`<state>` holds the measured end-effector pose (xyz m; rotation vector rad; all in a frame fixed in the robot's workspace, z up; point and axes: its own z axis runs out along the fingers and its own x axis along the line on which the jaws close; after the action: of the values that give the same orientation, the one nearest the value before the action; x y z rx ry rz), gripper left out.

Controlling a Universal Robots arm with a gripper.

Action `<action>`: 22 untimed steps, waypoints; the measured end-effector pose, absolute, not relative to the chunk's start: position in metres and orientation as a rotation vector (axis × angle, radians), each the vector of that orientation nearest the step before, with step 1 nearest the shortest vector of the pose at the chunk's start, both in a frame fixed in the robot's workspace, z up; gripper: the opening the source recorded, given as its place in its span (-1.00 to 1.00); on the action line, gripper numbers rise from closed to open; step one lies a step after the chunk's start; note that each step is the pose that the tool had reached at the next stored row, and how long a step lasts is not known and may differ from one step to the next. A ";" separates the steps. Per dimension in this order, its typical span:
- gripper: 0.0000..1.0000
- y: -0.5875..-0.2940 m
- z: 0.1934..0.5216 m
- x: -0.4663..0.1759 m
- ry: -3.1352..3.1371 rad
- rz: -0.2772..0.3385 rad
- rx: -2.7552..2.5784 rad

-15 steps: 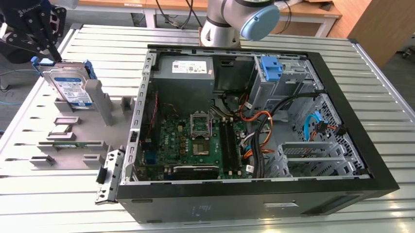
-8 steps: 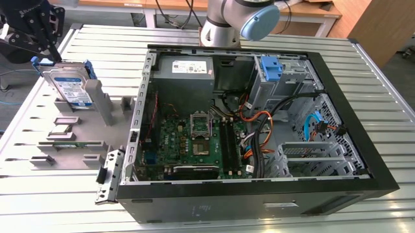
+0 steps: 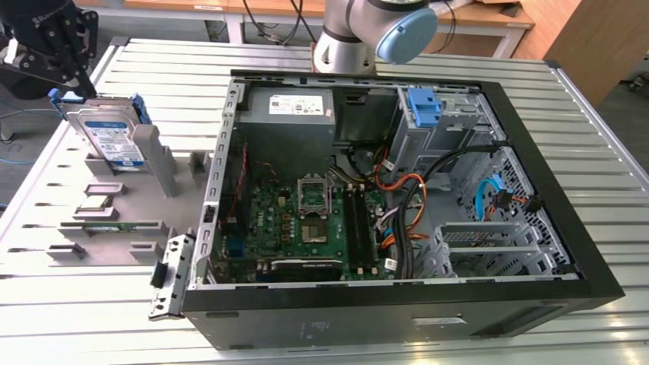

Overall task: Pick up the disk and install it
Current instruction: 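Pick up the disk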

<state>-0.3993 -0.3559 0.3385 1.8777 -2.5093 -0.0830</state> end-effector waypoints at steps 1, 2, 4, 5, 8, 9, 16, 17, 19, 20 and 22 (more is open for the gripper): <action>-0.79 -0.356 0.338 -0.399 -2.499 -0.083 1.891; -0.79 -0.356 0.338 -0.399 -2.489 -0.083 1.904; -0.79 -0.356 0.338 -0.399 -2.470 -0.083 1.928; -0.79 -0.356 0.338 -0.399 -2.463 -0.083 1.936; -0.79 -0.356 0.338 -0.399 -2.459 -0.083 1.942; -0.79 -0.356 0.338 -0.399 -2.459 -0.083 1.942; -0.79 -0.356 0.338 -0.398 -2.441 -0.083 1.962; -0.79 -0.356 0.337 -0.397 -2.437 -0.083 1.968; -0.79 -0.356 0.337 -0.396 -2.423 -0.082 1.984; -0.79 -0.356 0.337 -0.396 -2.415 -0.082 1.993; -0.79 -0.356 0.337 -0.395 -2.399 -0.082 2.012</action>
<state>-0.3951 -0.3559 0.3366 2.0120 -2.3992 -0.0823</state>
